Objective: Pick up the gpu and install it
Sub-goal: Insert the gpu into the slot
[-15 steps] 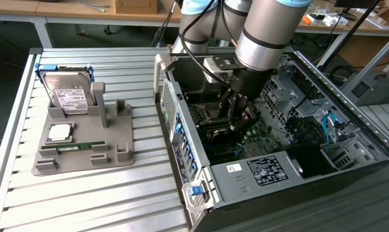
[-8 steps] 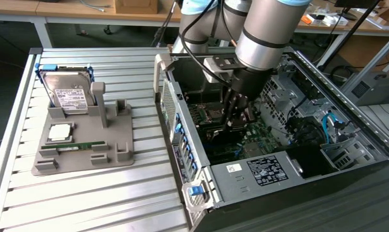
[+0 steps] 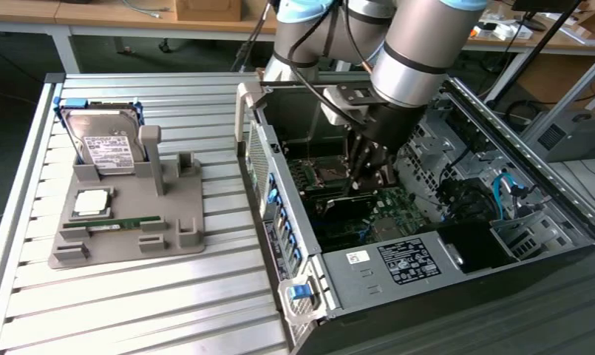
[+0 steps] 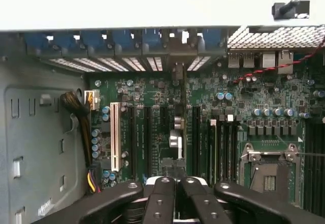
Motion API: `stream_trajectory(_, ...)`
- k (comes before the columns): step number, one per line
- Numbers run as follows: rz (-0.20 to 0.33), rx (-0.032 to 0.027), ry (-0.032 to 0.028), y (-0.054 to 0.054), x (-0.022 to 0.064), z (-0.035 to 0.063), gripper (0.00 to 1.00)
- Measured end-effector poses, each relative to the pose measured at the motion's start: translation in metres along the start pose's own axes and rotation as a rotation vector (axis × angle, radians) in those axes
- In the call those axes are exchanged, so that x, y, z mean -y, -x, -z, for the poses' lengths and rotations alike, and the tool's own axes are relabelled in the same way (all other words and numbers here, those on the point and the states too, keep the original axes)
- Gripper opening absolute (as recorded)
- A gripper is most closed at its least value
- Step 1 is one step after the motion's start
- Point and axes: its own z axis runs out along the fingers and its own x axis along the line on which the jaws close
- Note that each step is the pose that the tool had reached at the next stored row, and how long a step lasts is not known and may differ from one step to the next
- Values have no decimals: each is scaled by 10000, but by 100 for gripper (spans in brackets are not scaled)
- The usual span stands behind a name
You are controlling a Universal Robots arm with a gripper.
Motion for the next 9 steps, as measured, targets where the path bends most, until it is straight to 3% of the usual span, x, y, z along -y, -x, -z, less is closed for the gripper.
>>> stream_trajectory(2, 34, 1, 250, 1, 186, -6, 11)
stream_trajectory(5, 86, -5, 412, 3, 343, -6, 11)
stream_trajectory(9, 143, -11, 573, 3, 519, 0, 11)
